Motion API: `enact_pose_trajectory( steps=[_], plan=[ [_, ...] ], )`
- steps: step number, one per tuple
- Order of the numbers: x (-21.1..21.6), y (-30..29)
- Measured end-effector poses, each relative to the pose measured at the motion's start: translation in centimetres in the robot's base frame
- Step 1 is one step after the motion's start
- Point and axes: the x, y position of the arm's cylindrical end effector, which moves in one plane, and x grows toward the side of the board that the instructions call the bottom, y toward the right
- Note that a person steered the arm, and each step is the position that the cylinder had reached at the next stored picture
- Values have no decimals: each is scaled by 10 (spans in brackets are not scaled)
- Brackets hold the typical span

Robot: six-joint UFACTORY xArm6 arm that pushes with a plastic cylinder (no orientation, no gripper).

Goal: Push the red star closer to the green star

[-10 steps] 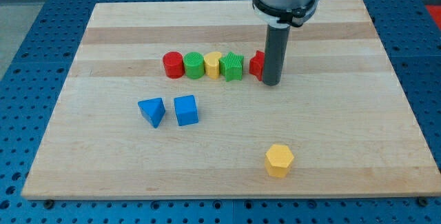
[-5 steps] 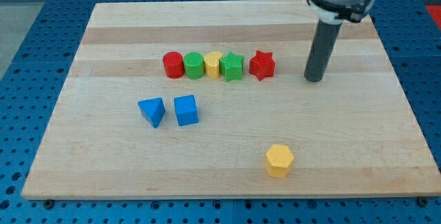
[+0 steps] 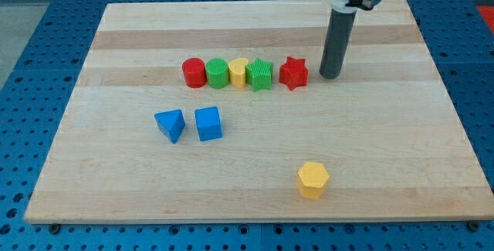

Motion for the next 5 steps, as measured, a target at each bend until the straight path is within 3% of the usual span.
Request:
enact_pose_trajectory(
  steps=[5],
  plan=[
    [-1,-18]
  ],
)
